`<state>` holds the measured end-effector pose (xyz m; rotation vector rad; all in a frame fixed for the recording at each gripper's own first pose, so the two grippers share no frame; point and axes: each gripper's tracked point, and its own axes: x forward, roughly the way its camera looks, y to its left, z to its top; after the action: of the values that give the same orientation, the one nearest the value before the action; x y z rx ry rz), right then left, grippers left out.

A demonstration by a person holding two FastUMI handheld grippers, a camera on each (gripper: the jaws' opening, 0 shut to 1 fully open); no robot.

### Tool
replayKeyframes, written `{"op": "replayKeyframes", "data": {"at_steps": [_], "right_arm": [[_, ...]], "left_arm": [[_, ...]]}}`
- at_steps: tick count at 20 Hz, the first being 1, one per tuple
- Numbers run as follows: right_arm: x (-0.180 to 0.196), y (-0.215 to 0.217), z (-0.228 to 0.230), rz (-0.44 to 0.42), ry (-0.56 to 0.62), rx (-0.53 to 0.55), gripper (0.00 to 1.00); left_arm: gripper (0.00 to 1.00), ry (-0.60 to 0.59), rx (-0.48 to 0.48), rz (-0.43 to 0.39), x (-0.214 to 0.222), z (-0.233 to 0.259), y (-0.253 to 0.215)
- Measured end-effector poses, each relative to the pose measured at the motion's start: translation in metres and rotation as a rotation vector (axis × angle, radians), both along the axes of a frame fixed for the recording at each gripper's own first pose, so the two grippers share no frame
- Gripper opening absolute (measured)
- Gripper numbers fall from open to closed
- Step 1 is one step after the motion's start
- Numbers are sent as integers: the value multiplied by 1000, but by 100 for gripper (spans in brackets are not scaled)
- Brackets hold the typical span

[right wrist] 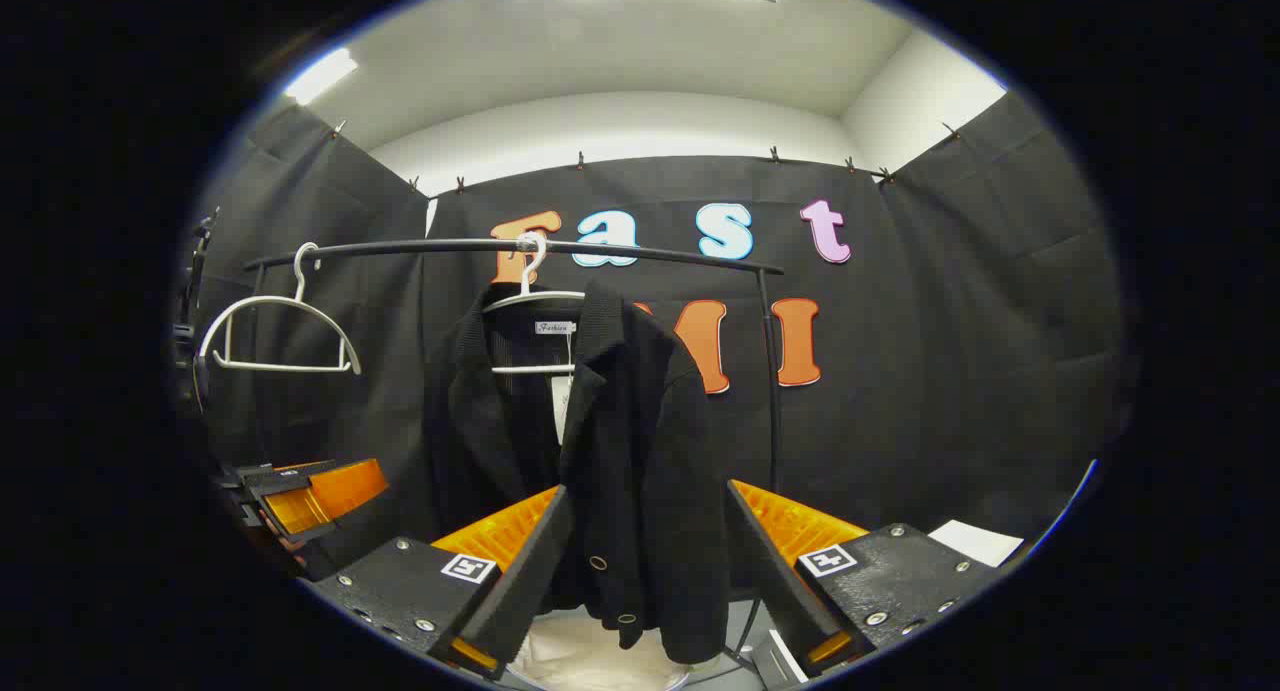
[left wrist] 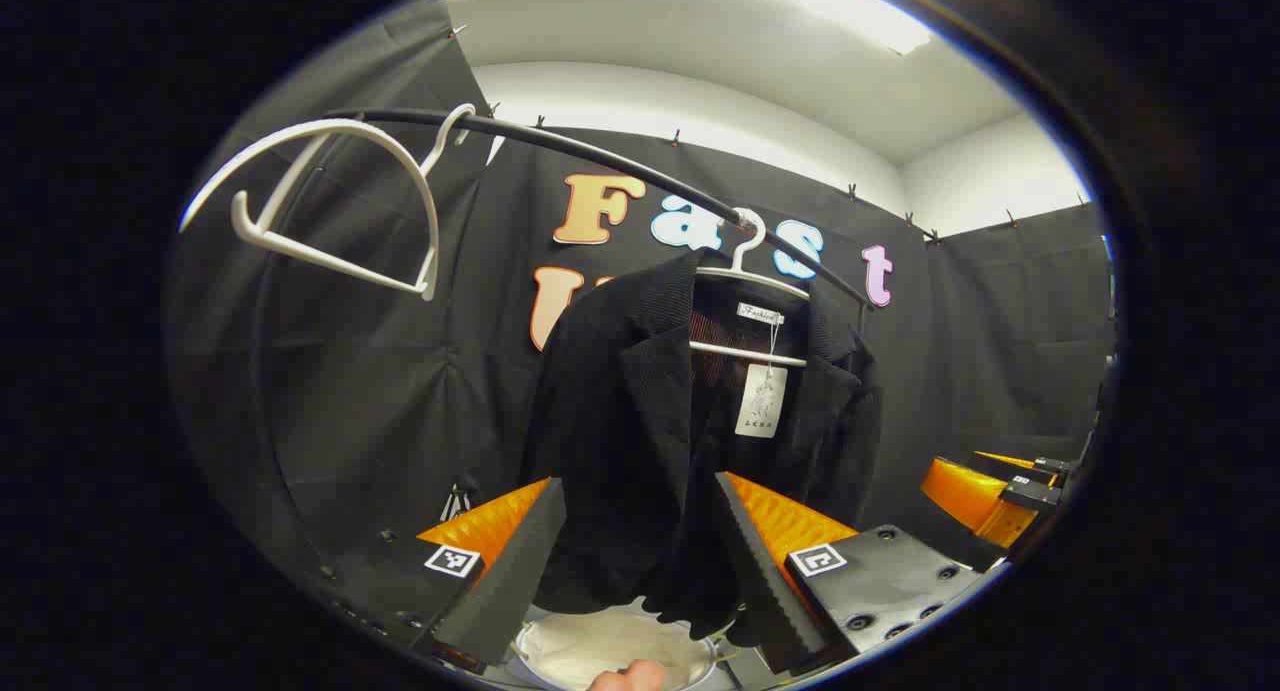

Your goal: Grasp the clothes on the hanger with both hands and then place them into the laundry hamper below.

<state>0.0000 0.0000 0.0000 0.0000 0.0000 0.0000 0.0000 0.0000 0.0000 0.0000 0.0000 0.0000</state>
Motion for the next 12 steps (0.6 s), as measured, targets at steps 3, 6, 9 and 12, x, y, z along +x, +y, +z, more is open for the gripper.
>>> {"op": "replayKeyframes", "data": {"at_steps": [3, 6, 9, 12], "right_arm": [[5, 8, -6, 7, 9, 12, 94], [4, 12, -9, 4, 9, -2, 94], [3, 18, -9, 15, 3, -2, 94], [5, 19, -8, 15, 2, -8, 94]], "left_arm": [[100, -20, 16, -11, 4, 6, 2], [100, 0, 15, -16, 6, 0, 5], [96, 3, 2, -15, 8, -1, 10], [100, 1, 4, -21, 10, 0, 12]]}}
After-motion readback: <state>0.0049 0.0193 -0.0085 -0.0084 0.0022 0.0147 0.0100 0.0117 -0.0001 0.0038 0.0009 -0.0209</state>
